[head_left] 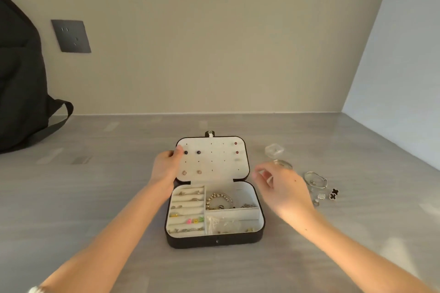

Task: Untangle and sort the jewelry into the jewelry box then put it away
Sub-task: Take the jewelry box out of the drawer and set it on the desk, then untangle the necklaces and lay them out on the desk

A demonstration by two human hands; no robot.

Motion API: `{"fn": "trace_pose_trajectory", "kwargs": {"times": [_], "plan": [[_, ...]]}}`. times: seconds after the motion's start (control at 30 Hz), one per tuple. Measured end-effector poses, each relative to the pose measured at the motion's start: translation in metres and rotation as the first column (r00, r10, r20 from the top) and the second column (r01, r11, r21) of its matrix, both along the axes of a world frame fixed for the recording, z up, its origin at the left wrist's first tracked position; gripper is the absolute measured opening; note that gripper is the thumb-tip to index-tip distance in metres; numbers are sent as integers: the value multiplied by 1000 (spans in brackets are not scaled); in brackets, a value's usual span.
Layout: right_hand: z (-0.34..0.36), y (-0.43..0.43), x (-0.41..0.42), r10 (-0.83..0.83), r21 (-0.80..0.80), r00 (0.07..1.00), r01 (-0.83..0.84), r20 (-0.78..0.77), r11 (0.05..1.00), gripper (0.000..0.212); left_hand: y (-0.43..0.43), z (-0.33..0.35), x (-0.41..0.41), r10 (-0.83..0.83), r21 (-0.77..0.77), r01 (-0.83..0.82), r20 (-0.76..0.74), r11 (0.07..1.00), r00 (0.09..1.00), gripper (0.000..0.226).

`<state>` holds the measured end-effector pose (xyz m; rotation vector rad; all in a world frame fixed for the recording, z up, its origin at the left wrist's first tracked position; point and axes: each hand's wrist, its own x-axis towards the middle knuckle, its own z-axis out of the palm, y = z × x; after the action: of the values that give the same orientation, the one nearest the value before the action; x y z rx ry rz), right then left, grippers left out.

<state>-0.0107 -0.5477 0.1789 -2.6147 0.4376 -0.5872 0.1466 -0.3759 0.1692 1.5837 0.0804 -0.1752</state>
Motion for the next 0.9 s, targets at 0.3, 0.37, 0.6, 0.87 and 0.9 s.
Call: {"fn": "trace_pose_trajectory", "kwargs": {"times": [0.3, 0.37, 0.6, 0.87, 0.9], "plan": [[-6, -61, -21, -193, 72, 980, 189, 42, 979, 19, -14, 11, 37, 22, 97, -20, -15, 995, 1000, 29], [-2, -55, -14, -114, 93, 993, 110, 40, 990, 18, -18, 11, 36, 12, 110, -12, -3, 994, 1000, 26], [15, -16, 29, 341, 107, 938, -333, -68, 937, 12, -11, 0, 29, -53, 336, -10, 178, 942, 983, 34], [33, -6, 68, 324, -262, 809, -491, -489, 831, 13, -8, -19, 37, -106, 375, -30, 336, 926, 936, 36], [39, -7, 70, 343, -216, 769, -520, -540, 827, 13, -8, -20, 39, -105, 363, -26, 338, 931, 935, 36]]}}
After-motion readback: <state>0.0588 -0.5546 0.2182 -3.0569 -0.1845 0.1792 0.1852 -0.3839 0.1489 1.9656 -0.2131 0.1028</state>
